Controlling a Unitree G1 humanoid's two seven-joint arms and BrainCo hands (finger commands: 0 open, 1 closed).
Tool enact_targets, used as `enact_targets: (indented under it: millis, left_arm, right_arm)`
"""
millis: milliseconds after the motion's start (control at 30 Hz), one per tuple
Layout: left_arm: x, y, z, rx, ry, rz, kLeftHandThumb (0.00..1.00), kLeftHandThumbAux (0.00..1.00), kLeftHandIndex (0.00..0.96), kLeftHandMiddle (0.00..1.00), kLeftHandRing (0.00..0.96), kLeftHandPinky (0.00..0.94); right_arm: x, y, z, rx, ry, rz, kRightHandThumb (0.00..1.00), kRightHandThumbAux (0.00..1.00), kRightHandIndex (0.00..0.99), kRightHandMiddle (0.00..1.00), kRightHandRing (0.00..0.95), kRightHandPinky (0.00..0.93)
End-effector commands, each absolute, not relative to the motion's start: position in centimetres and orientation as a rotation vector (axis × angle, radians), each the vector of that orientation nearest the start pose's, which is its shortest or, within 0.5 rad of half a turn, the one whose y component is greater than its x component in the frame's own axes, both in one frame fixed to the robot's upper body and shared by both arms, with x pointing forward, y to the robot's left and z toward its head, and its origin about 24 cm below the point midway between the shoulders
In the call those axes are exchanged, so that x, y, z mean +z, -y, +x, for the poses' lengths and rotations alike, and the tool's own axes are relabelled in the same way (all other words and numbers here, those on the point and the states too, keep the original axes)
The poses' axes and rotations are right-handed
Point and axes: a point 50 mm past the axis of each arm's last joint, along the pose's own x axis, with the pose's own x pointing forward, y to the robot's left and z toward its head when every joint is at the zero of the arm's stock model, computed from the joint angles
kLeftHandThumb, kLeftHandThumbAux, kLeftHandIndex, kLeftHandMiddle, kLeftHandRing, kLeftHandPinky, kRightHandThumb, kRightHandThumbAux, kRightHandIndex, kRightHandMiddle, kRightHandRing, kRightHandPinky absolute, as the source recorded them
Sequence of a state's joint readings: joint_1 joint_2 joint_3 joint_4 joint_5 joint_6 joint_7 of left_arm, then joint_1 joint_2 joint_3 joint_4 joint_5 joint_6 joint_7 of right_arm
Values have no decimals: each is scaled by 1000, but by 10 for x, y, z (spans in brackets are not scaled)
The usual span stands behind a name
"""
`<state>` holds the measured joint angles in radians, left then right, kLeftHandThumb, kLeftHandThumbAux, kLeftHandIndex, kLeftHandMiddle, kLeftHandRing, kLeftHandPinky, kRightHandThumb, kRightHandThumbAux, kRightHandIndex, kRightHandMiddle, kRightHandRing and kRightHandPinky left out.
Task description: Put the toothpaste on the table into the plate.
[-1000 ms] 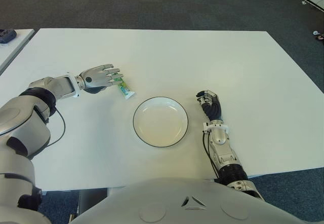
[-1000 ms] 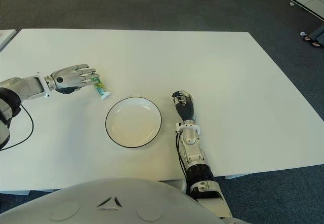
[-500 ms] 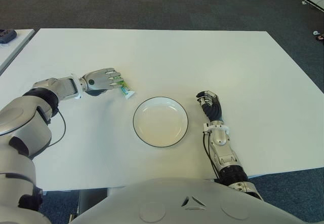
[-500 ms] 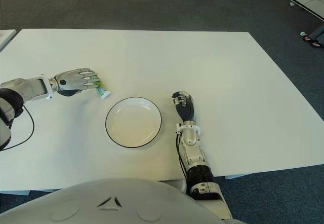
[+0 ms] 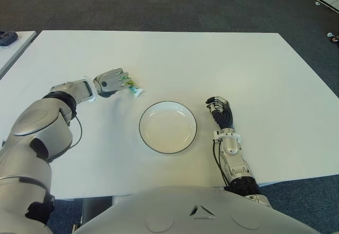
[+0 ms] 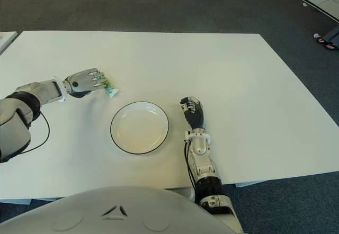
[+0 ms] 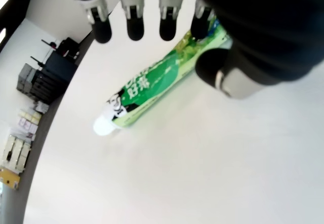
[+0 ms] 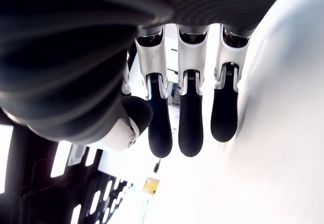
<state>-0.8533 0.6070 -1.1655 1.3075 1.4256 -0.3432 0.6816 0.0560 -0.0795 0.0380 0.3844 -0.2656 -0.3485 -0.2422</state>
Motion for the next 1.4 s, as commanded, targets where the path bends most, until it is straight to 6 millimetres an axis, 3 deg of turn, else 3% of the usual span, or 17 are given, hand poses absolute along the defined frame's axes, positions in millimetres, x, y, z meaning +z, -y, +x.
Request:
enact_targets:
  millis: [33, 267, 667, 1000, 1400]
  left_arm:
    - [-3, -237, 319, -1072, 361, 2385, 610, 467, 11, 7, 1, 0]
    - [9, -226, 332, -1047, 321, 2367, 547, 420, 0, 0, 0, 0]
    - [12, -220, 339, -954, 191, 2277, 478, 354, 0, 0, 0, 0]
    - [23, -213, 349, -811, 149, 2135, 470, 311, 0, 0, 0, 0]
    - [52, -213, 362, -624, 200, 1984, 491, 287, 0, 0, 0, 0]
  right_arm:
    - [-26, 167, 221, -123, -80, -316, 711, 738, 420, 473, 479, 506]
    - [-26, 168, 219, -121, -76, -321, 711, 738, 421, 473, 485, 509]
    - [-26, 168, 216, -116, -75, -320, 707, 738, 420, 475, 485, 505]
    - [-27, 168, 215, -114, -89, -328, 707, 738, 419, 476, 484, 509]
    - [-29, 169, 216, -115, -106, -336, 705, 738, 419, 472, 484, 508]
